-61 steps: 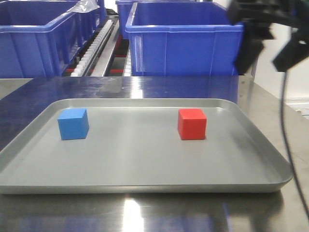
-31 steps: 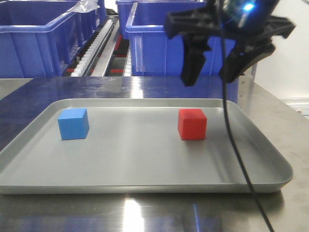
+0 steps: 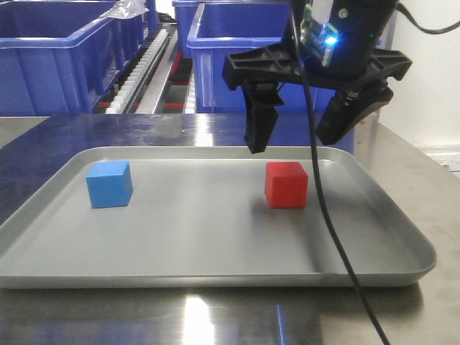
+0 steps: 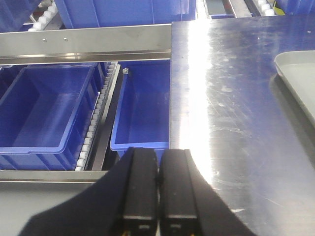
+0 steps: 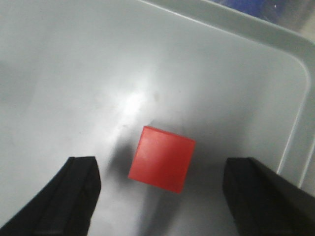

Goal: Sort and place red and blue blocks on shelf
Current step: 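Move the right gripper over the red cube, fingers open, then lower the right gripper and close it on the red cube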

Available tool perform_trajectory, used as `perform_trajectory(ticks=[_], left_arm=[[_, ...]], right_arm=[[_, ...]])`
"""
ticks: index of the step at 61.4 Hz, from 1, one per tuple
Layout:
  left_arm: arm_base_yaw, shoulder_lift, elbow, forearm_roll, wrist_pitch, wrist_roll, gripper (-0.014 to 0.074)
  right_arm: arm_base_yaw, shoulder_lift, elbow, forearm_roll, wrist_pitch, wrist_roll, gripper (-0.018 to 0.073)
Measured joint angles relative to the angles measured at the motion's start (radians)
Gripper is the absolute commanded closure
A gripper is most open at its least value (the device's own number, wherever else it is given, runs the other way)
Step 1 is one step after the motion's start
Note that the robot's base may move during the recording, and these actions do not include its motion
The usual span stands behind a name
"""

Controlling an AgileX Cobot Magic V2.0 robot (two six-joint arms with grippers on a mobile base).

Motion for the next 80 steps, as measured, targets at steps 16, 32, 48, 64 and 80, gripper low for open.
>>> perform_trajectory(ticks=[16,32,48,64,80], left_arm=[[0.000,0.000,0.000,0.000,0.000,0.000,0.0463],[0.000,0.000,0.000,0.000,0.000,0.000,0.0463],[0.000,0.000,0.000,0.000,0.000,0.000,0.0463],[0.000,0.000,0.000,0.000,0.000,0.000,0.0463],[0.000,0.000,0.000,0.000,0.000,0.000,0.0463]], right_arm=[[0.000,0.044,-0.004,0.000,-0.012,0.000,-0.0064],[0.000,0.084,-0.010,0.000,-0.019,0.000,-0.0064],[0.000,0.118,-0.011,0.000,-0.025,0.000,-0.0064],[0.000,0.138,-0.011,0.000,-0.031,0.000,0.0053],[0.000,0.139,-0.011,0.000,-0.041,0.000,0.0284]])
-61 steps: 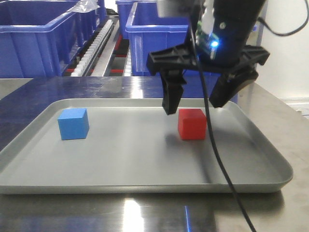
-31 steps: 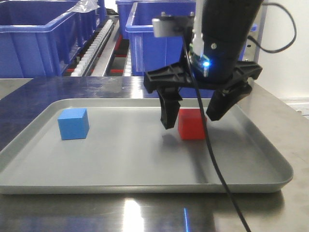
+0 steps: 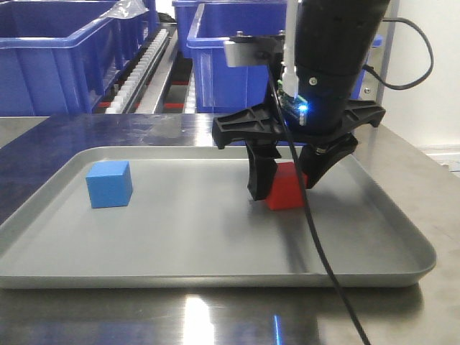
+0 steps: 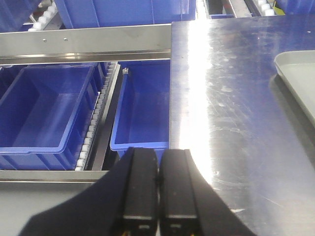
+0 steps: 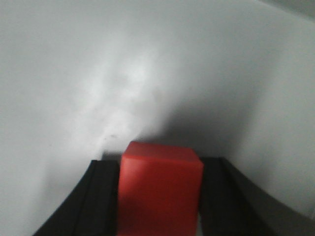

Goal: Sort and place red and blue blocks on shelf
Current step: 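Lower the right gripper and close it on the red cube, then lift the red cube and pull the right gripper back off the tray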

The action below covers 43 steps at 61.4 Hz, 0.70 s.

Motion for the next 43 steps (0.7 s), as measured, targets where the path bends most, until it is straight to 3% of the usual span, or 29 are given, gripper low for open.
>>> perform_trajectory(ticks=[35,43], left_arm=[[0.000,0.000,0.000,0.000,0.000,0.000,0.0463],[0.000,0.000,0.000,0.000,0.000,0.000,0.0463]], right_arm=[[0.000,-0.074,0.000,-0.037,-0.042,0.000,0.0510],[-0.012,-0.130,0.000,-0.081,-0.052,0.000,0.0512]])
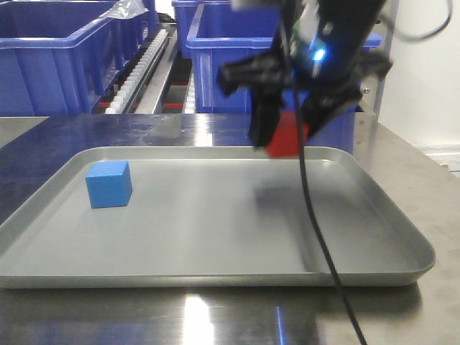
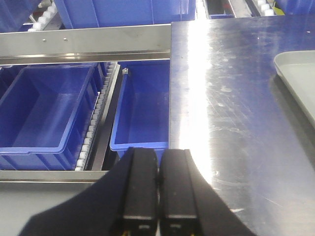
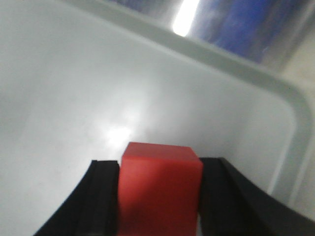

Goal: Sort and place red and blue blocks on shelf
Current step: 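Lift the red cube and pull the right gripper back off the tray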

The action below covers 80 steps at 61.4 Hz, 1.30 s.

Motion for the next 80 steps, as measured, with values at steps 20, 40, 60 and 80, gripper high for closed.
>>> perform_trajectory(ticks=[20,40,60,80], left_arm=[[0.000,0.000,0.000,0.000,0.000,0.000,0.0463],[0.000,0.000,0.000,0.000,0.000,0.000,0.0463],[0.000,0.000,0.000,0.000,0.000,0.000,0.0463],[0.000,0.000,0.000,0.000,0.000,0.000,0.0463]], right_arm=[[-0.131,-0.155,0.012,-0.022,-0.014,0.000,0.0512],[-0.288,-0.370,0.188,-0.022,-0.075,0.000,0.0512],[-0.459,-0.644,0.450,-0.024,-0.202,0.000,0.0512],[-0.576,-0.902,0.669,-0.029,-0.288,0.000,0.0512]])
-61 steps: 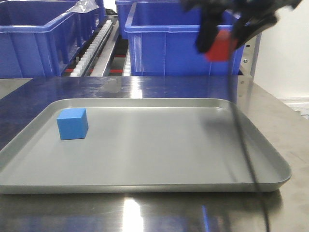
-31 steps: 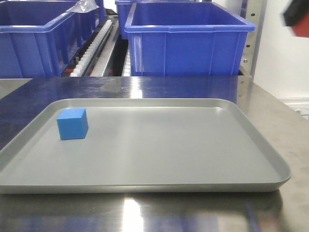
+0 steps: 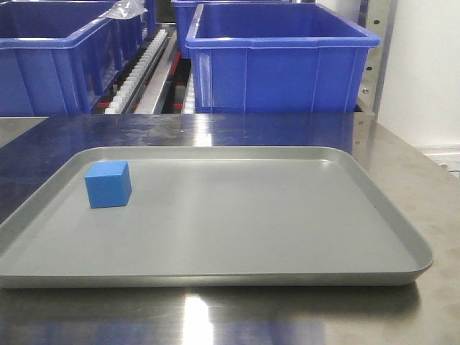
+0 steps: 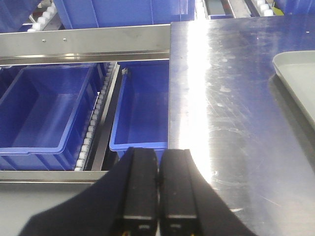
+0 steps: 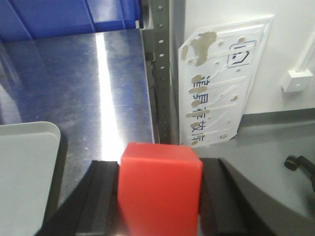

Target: Sort and place red and blue blocks on shelf

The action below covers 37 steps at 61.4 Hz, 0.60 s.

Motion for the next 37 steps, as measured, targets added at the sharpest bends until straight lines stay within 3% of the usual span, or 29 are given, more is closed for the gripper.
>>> perform_trajectory(ticks=[37], left_arm=[[0.000,0.000,0.000,0.000,0.000,0.000,0.0463]], right_arm=[[-0.007,-0.168,0.211,0.000,-0.126,0.000,0.0512]])
